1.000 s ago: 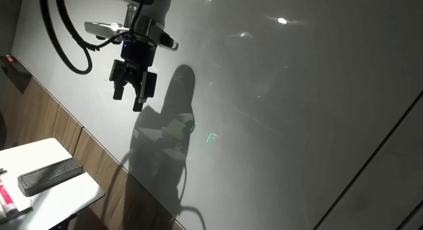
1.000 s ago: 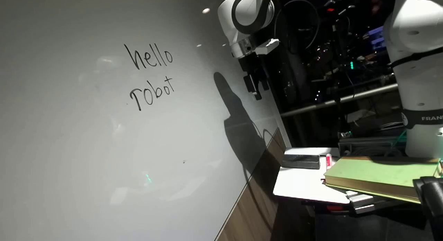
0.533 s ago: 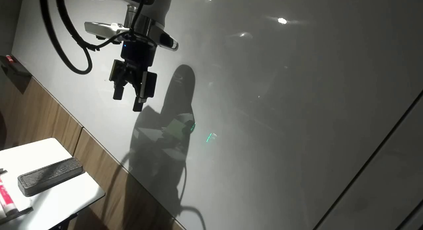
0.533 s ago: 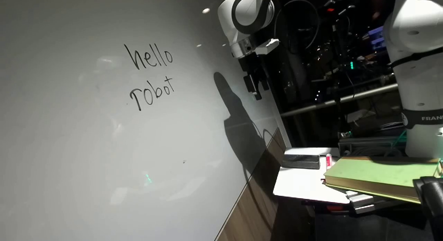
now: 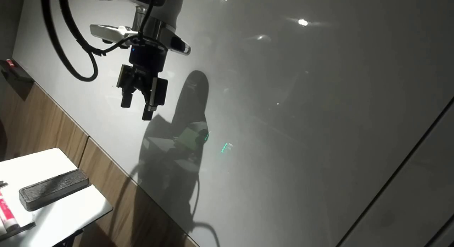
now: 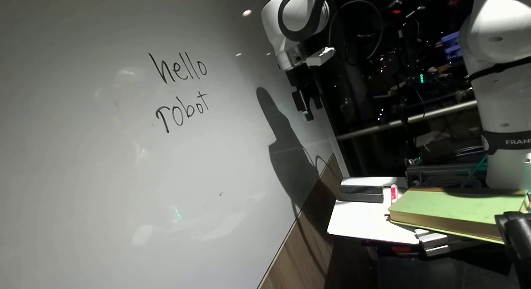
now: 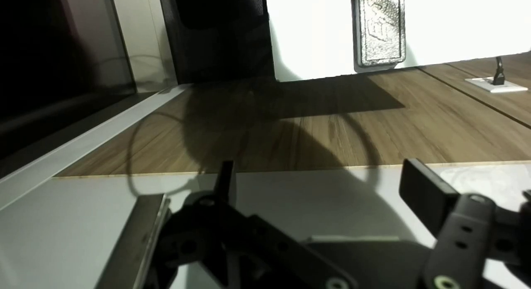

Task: Use the eraser to wipe the whiteboard.

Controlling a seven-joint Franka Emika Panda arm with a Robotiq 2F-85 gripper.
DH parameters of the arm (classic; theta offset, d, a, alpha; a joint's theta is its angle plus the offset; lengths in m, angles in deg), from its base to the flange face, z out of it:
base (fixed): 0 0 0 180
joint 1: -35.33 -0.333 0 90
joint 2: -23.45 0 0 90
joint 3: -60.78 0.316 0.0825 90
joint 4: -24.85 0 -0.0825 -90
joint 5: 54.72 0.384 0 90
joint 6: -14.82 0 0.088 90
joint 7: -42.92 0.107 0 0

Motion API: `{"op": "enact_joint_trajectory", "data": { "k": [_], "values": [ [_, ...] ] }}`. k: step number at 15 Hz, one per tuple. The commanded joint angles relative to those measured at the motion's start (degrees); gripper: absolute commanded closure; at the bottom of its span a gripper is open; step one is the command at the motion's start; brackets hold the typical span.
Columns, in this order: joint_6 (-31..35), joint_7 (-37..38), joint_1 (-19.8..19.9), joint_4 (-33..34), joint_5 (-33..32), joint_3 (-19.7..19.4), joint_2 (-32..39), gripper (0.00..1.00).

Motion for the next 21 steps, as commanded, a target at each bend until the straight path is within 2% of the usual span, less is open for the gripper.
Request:
{"op": "enact_joint_trajectory", "data": {
  "k": [1,3,7,10,11,13,17,21],
  "values": [
    [3.53,-0.10,-1.48,-3.92,1.19,-1.07,-2.49,0.00],
    [4.73,0.39,-1.90,-7.09,1.81,-0.71,-4.15,0.04],
    [6.58,0.30,-3.43,-14.87,3.56,-0.26,-7.68,0.00],
    [11.86,0.32,-5.57,-21.42,5.70,0.48,-9.21,0.00],
    [12.56,0.50,-6.40,-17.16,6.35,1.18,-4.55,0.00],
    [17.40,0.84,-7.60,-19.05,7.04,2.18,-3.26,0.00],
    [26.53,3.72,-6.81,-19.15,4.49,4.91,3.61,0.00],
    [31.10,8.27,-5.07,-19.23,0.13,6.44,11.03,0.00]
  ]
}}
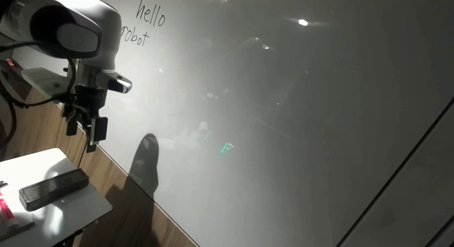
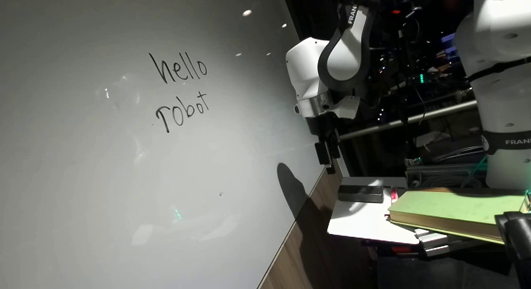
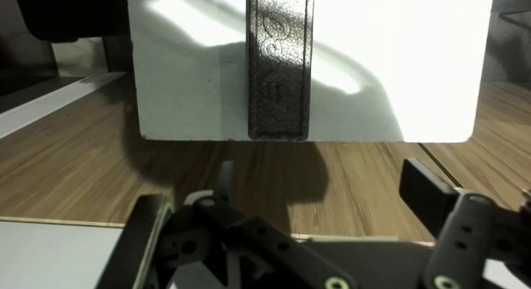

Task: Use the eraser to wipe the whiteboard.

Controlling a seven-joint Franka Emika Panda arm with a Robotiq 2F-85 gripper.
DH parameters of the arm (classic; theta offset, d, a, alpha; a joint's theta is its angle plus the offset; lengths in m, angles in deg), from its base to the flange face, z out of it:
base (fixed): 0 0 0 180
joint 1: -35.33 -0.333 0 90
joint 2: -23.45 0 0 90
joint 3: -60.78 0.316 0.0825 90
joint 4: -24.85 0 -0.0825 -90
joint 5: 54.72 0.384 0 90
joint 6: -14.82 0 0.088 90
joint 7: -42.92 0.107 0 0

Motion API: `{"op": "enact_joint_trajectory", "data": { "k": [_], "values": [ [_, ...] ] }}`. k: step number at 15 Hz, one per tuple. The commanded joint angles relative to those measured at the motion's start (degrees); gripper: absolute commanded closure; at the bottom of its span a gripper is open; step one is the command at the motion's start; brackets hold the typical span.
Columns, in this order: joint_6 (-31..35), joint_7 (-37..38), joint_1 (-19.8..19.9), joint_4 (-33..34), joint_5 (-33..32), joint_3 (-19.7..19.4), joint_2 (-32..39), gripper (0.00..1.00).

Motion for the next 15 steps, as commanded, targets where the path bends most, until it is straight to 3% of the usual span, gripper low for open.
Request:
{"op": "enact_joint_trajectory", "data": {
  "k": [1,5,15],
  "values": [
    [3.70,4.91,1.81,0.02,-4.79,1.38,5.80,0.00],
    [1.40,6.25,0.92,0.16,-6.13,0.25,6.59,0.00],
    [5.87,6.05,2.41,0.18,-9.52,-3.52,15.39,0.00]
  ]
}}
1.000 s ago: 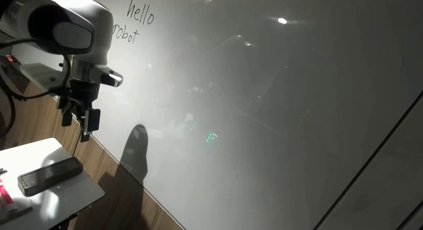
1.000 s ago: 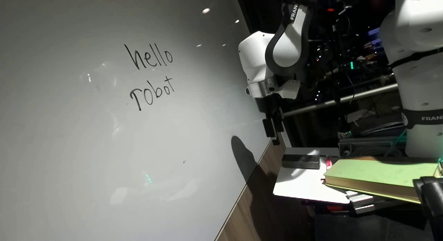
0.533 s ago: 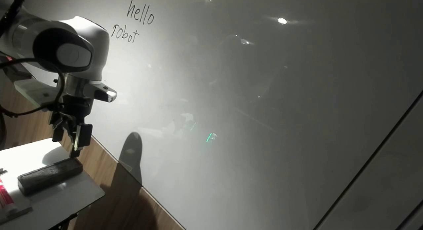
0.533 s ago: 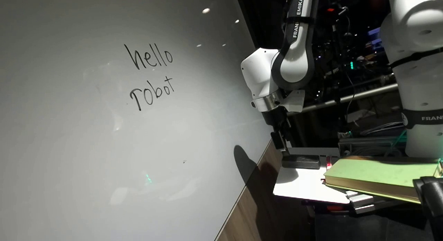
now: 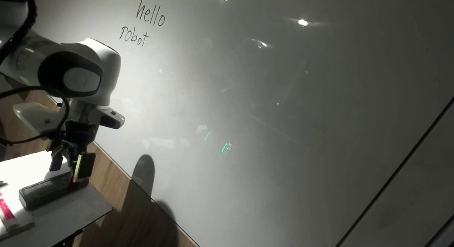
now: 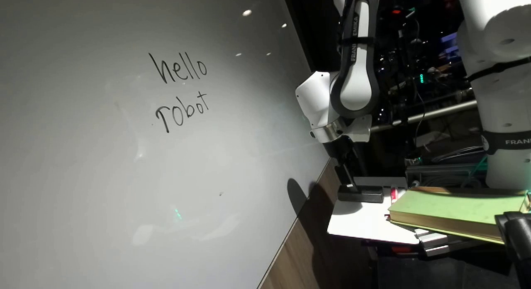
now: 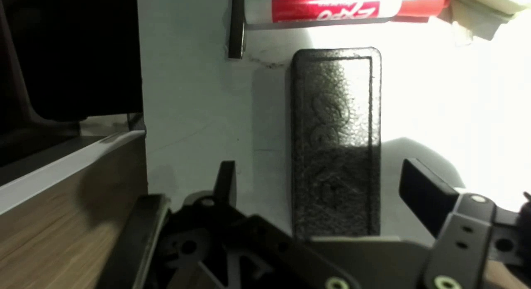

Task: Use the eraser to wipe the whiteboard.

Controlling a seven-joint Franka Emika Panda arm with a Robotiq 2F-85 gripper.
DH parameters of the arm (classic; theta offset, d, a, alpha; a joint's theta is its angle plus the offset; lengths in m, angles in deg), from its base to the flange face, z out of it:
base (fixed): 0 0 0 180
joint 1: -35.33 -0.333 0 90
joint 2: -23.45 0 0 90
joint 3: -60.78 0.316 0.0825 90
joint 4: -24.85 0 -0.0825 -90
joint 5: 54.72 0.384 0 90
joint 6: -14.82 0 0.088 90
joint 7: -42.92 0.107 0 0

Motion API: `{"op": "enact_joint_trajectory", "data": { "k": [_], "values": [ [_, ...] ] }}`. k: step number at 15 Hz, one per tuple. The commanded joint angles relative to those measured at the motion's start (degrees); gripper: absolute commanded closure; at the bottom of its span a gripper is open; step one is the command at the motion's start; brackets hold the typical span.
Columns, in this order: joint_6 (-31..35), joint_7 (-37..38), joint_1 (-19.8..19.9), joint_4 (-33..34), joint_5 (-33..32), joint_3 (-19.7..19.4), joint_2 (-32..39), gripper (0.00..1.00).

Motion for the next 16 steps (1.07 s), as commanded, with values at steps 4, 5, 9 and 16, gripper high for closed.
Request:
{"op": "enact_joint_trajectory", "data": {
  "k": [4,5,9,16],
  "values": [
    [3.24,0.62,-1.30,0.10,-0.99,-2.06,4.01,0.00],
    [3.49,0.79,-1.46,0.10,-1.14,-2.20,4.45,0.00],
    [3.76,0.94,-2.12,0.14,-1.25,-2.57,5.09,0.42],
    [1.97,2.98,-6.10,0.49,0.57,-0.14,2.86,0.70]
  ]
}}
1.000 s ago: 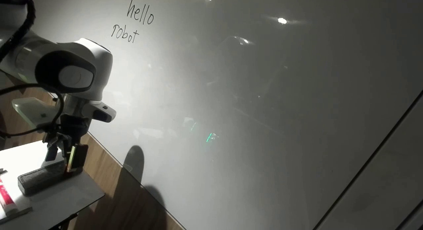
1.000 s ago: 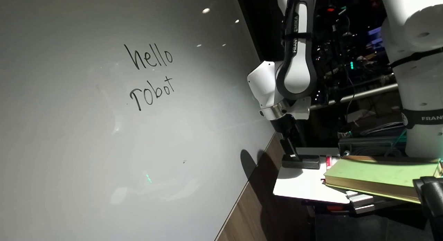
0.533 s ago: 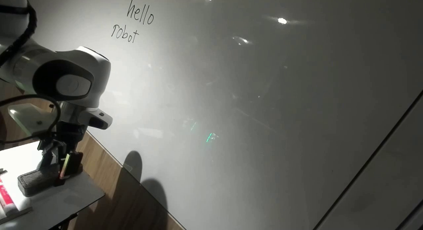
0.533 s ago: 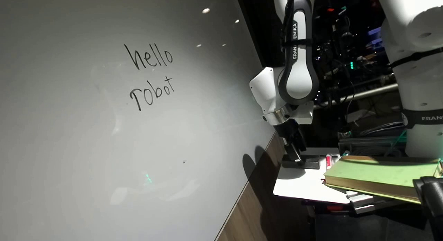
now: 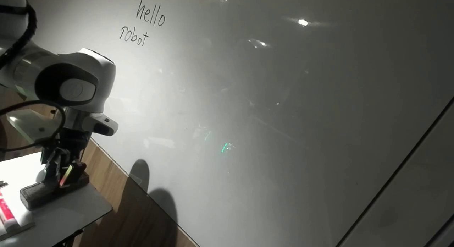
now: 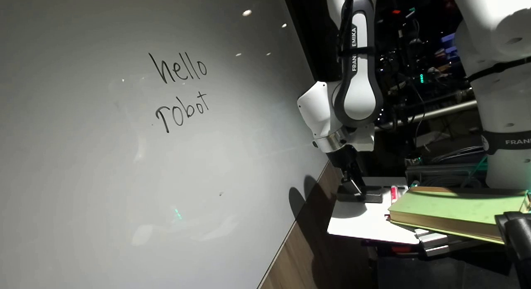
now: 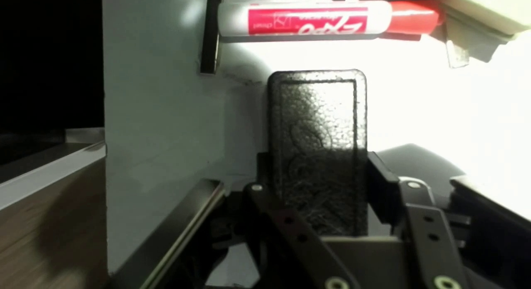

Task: Use the eraser to wipe the whiteboard.

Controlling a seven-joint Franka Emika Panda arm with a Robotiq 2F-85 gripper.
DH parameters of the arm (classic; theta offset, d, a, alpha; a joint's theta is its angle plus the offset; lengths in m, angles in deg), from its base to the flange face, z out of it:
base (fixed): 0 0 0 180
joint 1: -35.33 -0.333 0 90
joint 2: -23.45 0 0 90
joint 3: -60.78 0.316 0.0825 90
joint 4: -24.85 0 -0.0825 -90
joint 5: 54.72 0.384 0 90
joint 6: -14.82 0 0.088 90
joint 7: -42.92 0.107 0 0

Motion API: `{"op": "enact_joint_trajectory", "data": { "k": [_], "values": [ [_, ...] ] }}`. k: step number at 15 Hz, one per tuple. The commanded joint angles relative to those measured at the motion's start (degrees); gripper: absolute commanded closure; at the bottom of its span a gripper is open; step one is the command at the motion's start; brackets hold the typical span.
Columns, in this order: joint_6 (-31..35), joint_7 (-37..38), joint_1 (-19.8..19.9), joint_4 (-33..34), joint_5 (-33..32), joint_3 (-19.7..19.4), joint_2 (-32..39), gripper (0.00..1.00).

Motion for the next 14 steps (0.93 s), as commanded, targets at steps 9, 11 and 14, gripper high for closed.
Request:
{"op": "enact_joint_trajectory", "data": {
  "k": [9,11,14],
  "values": [
    [-2.32,13.96,-13.10,0.77,2.51,10.72,-3.80,0.70],
    [-2.18,14.70,-13.30,0.78,3.01,10.97,-3.60,0.70],
    [-2.65,13.81,-12.21,1.41,4.50,9.83,-3.72,0.70]
  ]
}}
